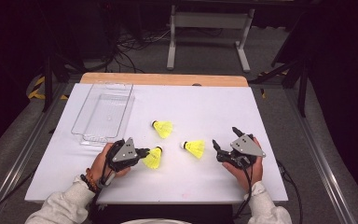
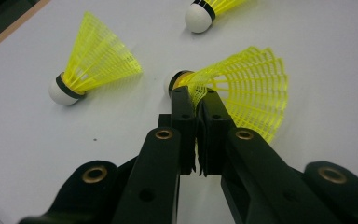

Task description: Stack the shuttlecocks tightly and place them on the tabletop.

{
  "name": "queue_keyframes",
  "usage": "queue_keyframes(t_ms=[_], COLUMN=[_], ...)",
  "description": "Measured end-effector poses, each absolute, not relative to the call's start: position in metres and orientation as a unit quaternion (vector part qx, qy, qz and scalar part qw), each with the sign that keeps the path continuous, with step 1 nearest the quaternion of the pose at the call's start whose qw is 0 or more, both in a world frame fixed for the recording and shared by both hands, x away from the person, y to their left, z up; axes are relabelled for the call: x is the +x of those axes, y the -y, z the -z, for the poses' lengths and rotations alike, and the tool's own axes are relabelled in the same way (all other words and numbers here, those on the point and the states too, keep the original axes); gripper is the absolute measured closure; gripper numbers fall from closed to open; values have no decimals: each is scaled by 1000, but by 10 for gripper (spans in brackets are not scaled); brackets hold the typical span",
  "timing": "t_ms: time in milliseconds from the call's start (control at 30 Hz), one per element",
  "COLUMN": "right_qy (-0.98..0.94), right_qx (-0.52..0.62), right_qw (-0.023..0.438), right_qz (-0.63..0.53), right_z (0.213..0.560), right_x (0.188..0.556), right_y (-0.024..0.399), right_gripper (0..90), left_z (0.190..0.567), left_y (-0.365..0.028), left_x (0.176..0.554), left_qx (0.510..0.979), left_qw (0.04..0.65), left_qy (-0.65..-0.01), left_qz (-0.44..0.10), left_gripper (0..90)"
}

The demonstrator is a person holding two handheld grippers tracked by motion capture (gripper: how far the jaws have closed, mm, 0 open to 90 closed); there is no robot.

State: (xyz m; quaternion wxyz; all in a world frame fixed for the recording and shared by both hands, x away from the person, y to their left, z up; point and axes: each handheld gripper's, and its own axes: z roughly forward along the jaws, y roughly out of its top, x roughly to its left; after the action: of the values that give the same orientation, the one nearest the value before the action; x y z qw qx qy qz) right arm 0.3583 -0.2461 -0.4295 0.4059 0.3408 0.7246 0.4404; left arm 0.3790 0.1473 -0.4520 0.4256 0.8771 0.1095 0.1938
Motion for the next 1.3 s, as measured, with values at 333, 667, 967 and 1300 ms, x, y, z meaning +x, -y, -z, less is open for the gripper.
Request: queue_keyframes(t_ms=[333, 667, 967, 1300], right_qy=[-725, -727, -728, -730], right_qx=[342, 341, 342, 340], right_qw=[405, 404, 405, 405], right_qz=[-440, -438, -435, -433], right_z=[430, 431, 430, 430], right_x=[359, 359, 360, 360], right_y=[246, 246, 247, 247], right_gripper=[175, 174, 172, 169], left_z=[452, 453, 452, 451], left_y=[-147, -147, -147, -147], left_x=[378, 379, 378, 376], left_qx=[879, 879, 879, 879], left_qw=[421, 418, 421, 423], left_qy=[-110, -112, -112, -109], left_qz=[-195, -199, -191, -192], left_gripper=[866, 794, 703, 651])
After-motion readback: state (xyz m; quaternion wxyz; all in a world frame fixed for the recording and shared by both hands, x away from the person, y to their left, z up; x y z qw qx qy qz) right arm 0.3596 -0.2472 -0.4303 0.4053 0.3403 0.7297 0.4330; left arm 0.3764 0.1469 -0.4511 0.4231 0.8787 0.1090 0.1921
